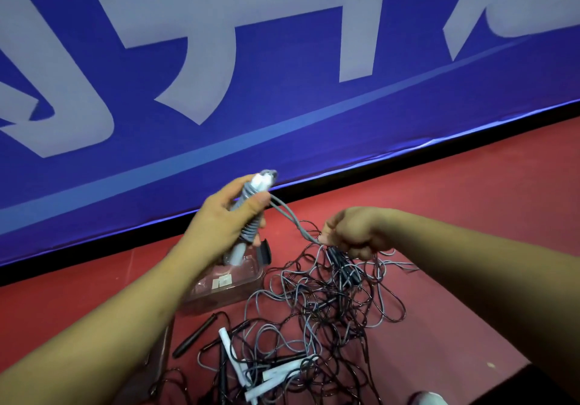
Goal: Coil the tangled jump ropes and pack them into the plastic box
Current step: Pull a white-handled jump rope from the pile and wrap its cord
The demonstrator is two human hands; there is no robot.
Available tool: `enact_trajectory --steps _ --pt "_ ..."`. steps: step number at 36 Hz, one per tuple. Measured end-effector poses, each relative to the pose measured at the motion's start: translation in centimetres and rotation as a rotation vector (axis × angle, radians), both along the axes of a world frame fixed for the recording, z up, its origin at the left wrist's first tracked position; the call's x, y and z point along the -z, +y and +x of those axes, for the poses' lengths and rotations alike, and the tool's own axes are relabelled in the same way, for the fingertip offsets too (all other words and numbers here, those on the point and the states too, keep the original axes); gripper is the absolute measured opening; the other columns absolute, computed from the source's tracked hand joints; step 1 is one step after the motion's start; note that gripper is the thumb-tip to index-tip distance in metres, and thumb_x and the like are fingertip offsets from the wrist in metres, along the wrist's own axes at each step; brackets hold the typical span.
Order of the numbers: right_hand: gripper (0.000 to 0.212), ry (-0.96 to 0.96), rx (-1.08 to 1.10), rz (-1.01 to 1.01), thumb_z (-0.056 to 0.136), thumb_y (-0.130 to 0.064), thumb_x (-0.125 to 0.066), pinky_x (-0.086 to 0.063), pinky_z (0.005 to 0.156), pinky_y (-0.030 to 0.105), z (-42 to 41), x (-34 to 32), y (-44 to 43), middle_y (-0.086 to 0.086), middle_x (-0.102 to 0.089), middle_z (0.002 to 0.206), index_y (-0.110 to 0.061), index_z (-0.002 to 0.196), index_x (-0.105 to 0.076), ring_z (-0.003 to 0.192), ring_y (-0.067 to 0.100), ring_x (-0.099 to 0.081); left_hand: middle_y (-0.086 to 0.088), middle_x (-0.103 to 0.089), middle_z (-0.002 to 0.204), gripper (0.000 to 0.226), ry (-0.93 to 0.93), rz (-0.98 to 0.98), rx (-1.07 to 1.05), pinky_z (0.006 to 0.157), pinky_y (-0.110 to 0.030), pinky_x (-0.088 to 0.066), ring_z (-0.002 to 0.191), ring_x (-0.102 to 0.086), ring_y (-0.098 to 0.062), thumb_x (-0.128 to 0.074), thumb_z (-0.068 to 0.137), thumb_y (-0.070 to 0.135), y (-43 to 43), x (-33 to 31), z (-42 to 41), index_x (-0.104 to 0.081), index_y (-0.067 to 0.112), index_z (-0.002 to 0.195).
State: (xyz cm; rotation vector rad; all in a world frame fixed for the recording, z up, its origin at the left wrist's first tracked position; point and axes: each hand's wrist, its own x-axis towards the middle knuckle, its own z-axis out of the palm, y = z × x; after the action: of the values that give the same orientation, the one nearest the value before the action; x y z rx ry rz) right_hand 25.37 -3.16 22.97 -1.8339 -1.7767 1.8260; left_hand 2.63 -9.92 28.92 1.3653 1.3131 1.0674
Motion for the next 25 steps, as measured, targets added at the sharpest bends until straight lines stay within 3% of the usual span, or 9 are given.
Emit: enact_trajectory --steps 3,6,10,15,18,22,25 --pt "0.025 0.089 -0.028 0.000 0.097 -0.017 -0.061 -0.021 0.034 0.011 -0.6 -0.3 0.1 0.000 -0.041 0.050 -0.016 0.074 -0.051 0.034 0.010 -0.027 -0.009 -0.061 0.067 0.044 -0.139 -0.112 -0.124 0.047 -0.027 -0.049 0.048 -0.056 -0.026 -0.074 0.066 0.047 1.1 0.6 -1.4 -0.064 0.028 0.105" --pt "0.025 0.204 -0.066 -0.036 0.099 -0.014 -0.058 -0.022 0.033 0.011 -1.2 -0.9 -0.3 0.000 -0.042 0.050 -0.012 0.074 -0.059 0.034 0.008 -0.029 -0.007 -0.063 0.069 0.038 -0.169 -0.177 -0.169 0.046 -0.028 -0.051 0.049 -0.060 -0.023 -0.074 0.075 0.031 1.7 1.0 -3.3 -0.060 0.024 0.110" --pt "0.025 0.250 -0.149 0.037 0.102 -0.014 -0.052 -0.027 0.032 0.014 -2.2 -2.3 -0.8 -0.002 -0.045 0.052 -0.012 0.080 -0.065 0.036 0.008 -0.035 -0.005 -0.066 0.069 0.043 -0.034 -0.190 -0.231 0.053 -0.031 -0.054 0.056 -0.063 -0.024 -0.078 0.081 0.010 2.3 1.9 -5.8 -0.061 0.026 0.116" --pt "0.034 0.209 -0.306 0.230 0.103 -0.026 -0.050 -0.039 0.047 0.026 -3.7 -4.3 -2.2 0.001 -0.047 0.052 -0.013 0.073 -0.058 0.046 0.016 -0.044 -0.010 -0.063 0.064 0.041 0.285 -0.171 -0.259 0.055 -0.035 -0.055 0.053 -0.058 -0.023 -0.081 0.078 0.009 2.7 2.8 -7.2 -0.065 0.031 0.108" --pt "0.034 0.182 -0.352 0.336 0.103 -0.024 -0.048 -0.041 0.048 0.025 -4.7 -5.4 -2.8 0.004 -0.048 0.058 -0.012 0.073 -0.055 0.047 0.016 -0.045 -0.004 -0.066 0.064 0.039 0.644 -0.075 -0.254 0.053 -0.027 -0.048 0.049 -0.060 -0.018 -0.079 0.076 0.016 2.8 3.3 -7.7 -0.063 0.036 0.106" --pt "0.035 0.131 -0.460 0.503 0.103 -0.029 -0.049 -0.038 0.051 0.026 -6.0 -7.0 -3.7 0.005 -0.046 0.060 -0.016 0.071 -0.056 0.048 0.019 -0.040 0.000 -0.067 0.087 0.045 1.134 -0.032 -0.189 0.069 -0.033 -0.049 0.084 -0.063 -0.029 -0.074 0.076 0.029 2.9 3.4 -7.3 -0.059 0.041 0.116" --pt "0.037 0.130 -0.474 0.614 0.096 -0.035 -0.060 -0.033 0.054 0.028 -6.8 -7.7 -4.1 0.003 -0.043 0.058 -0.013 0.066 -0.057 0.053 0.016 -0.038 0.002 -0.070 0.108 0.046 1.346 -0.030 -0.025 0.077 -0.034 -0.052 0.098 -0.065 -0.028 -0.070 0.078 0.037 2.4 3.7 -5.8 -0.054 0.048 0.120"
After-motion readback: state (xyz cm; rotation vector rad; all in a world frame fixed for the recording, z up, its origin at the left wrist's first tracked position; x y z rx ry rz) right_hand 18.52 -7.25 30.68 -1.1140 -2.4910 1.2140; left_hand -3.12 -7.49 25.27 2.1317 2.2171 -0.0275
